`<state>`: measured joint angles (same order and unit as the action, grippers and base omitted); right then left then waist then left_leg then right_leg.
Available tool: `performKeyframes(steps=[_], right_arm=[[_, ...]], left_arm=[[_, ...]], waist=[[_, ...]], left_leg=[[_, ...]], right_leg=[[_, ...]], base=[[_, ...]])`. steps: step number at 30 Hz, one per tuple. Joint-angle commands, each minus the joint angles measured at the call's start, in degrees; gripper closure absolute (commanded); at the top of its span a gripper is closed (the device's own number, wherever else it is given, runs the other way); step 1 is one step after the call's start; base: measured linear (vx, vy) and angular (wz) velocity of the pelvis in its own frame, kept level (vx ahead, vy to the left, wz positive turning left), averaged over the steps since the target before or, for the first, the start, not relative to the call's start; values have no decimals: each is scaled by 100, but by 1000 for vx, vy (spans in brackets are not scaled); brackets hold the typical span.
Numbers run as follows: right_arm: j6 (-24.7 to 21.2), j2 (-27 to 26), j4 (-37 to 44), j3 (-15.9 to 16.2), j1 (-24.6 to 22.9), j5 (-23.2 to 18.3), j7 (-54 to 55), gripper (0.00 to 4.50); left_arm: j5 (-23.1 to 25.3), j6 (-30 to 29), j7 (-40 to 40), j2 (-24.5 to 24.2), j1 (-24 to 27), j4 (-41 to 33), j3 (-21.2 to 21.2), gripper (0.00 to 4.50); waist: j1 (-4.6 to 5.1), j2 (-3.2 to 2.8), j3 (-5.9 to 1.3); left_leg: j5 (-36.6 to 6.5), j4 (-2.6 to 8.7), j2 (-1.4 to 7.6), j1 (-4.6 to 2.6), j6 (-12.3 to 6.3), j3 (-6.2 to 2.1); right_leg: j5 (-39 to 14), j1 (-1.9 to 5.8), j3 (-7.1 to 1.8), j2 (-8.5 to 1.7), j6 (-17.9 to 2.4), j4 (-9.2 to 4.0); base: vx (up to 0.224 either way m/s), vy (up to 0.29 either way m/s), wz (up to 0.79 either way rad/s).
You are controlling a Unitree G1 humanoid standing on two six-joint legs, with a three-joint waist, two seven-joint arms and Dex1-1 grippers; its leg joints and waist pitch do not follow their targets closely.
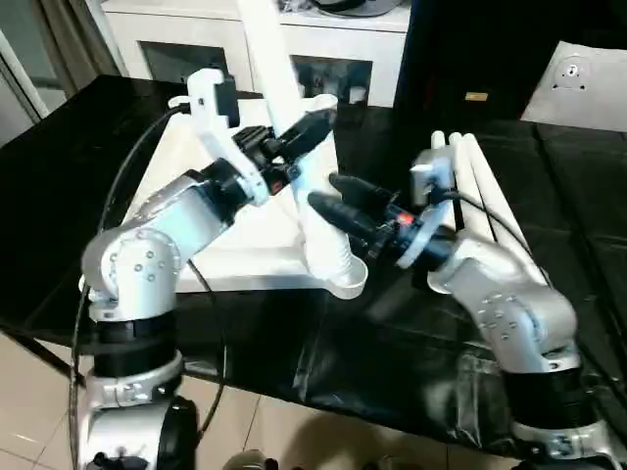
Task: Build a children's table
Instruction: Pick table leg
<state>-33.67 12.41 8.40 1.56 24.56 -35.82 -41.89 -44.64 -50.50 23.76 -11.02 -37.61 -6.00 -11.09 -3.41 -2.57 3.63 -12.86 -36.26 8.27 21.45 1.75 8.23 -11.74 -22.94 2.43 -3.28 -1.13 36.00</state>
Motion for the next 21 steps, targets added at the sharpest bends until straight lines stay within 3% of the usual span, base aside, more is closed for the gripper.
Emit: performKeyframes(steps=[1, 3, 5, 7, 11, 16, 21], right_arm=[[-255, 145, 128, -149, 102, -182, -82, 120], [-461, 336, 111, -122, 157, -168, -208, 110], [-633, 611, 37, -10, 218, -113, -477, 77], [-745, 949, -123, 174, 325, -89, -844, 77], [-789, 1073, -146, 289, 371, -145, -1108, 68], [-1100, 1253, 72, 380, 357, -619, -1788, 67], [-1125, 1404, 119, 542, 306, -600, -2130, 67]], left_arm=[[-43, -8, 477, -220, -141, -25, 182, 265], [-72, 3, 821, -380, -169, -35, 303, 265], [-82, 37, 1287, -565, -209, -96, 509, 265], [-28, 153, 2002, -808, -294, -218, 879, 265], [-15, 208, 2194, -819, -333, -270, 1003, 265], [63, 435, 2652, -879, -338, -330, 1351, 265], [135, 620, 2861, -831, -415, -205, 1436, 265]], waist=[[-17, -8, -425], [-21, -11, -426], [-22, 17, -424], [-27, 42, -415], [-20, 41, -411], [-31, 54, -412], [-34, 71, -413]], left_leg=[[-64, 424, 347, -39, -234, -111], [-49, 417, 348, -46, -200, -101], [-70, 414, 339, -35, -189, -94], [-70, 417, 348, -33, -217, -84], [-73, 407, 351, -18, -222, -72], [-47, 403, 371, -18, -320, -76], [-58, 395, 357, -6, -283, -71]], right_leg=[[-242, 372, -266, -433, -1302, -360], [-219, 372, -265, -439, -1332, -362], [-220, 392, -266, -443, -1365, -361], [-316, 388, -273, -452, -1366, -364], [-362, 392, -280, -468, -1386, -369], [-353, 393, -278, -470, -1455, -363], [-505, 399, -275, -462, -1409, -382]], base=[[0, 0, 0], [0, 0, 0], [0, 0, 0], [0, 0, 0], [0, 0, 0], [0, 0, 0], [0, 0, 0]])
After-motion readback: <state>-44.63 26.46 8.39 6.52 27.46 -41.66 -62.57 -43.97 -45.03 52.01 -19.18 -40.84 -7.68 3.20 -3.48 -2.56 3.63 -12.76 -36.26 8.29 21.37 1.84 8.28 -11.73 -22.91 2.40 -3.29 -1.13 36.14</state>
